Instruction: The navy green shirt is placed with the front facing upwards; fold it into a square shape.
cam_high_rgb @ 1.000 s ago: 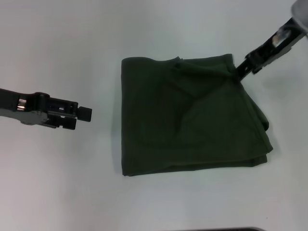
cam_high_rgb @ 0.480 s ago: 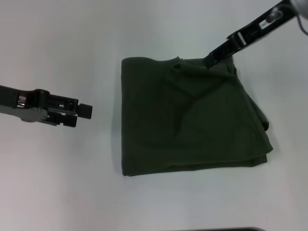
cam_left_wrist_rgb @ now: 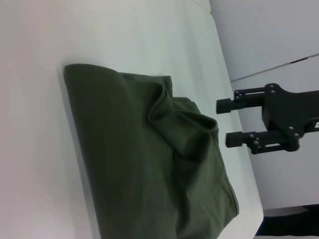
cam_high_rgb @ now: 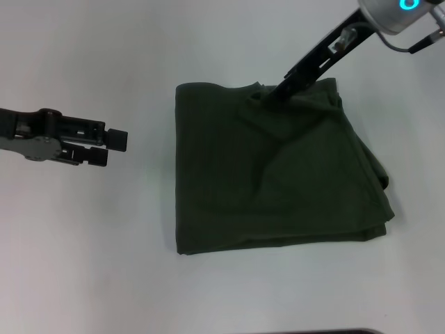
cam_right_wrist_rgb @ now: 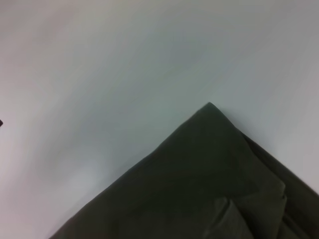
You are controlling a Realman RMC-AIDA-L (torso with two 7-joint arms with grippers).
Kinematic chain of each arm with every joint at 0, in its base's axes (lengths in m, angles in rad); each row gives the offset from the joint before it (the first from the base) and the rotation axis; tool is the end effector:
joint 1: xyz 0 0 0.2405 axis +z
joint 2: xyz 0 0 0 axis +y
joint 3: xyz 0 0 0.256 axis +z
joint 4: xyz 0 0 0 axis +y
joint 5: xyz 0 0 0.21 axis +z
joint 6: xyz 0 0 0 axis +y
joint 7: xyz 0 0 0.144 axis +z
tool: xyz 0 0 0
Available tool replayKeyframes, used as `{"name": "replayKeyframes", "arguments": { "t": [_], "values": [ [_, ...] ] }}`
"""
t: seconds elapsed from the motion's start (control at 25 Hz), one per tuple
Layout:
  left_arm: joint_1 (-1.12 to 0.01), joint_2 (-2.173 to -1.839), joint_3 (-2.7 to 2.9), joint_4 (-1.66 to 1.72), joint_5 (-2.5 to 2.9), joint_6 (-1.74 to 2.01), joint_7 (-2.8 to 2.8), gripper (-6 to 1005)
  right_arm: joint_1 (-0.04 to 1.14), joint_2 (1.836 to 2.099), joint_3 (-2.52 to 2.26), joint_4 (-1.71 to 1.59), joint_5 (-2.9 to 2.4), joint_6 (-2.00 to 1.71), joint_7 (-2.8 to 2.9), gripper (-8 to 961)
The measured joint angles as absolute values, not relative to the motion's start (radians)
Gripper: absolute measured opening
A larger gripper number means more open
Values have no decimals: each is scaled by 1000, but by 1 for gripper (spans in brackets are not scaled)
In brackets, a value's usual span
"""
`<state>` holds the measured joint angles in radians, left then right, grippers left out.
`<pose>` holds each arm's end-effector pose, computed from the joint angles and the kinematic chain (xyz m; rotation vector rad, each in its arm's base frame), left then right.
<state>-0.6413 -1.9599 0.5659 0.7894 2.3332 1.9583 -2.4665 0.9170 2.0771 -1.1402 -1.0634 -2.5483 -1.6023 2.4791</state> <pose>-0.2522 0.3204 0.0648 2.3486 1.8380 0.3401 0.1238 0.3984 -0.0022 -2.7387 0.9364 -0.3584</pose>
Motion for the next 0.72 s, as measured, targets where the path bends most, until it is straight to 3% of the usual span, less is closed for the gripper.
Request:
{"name": "replayKeyframes", "arguments": {
  "t": [0.52,0.72],
  "values": [
    [-641,-1959,564,779,2332,1951,-2461,842,921,2095,-1234,-1001,-2559,-1478,2502,603],
    [-641,-1959,564,771,2331,1948,-2460,842,925,2087,-1220,-967,-2528,-1497,2509,535]
  ]
}}
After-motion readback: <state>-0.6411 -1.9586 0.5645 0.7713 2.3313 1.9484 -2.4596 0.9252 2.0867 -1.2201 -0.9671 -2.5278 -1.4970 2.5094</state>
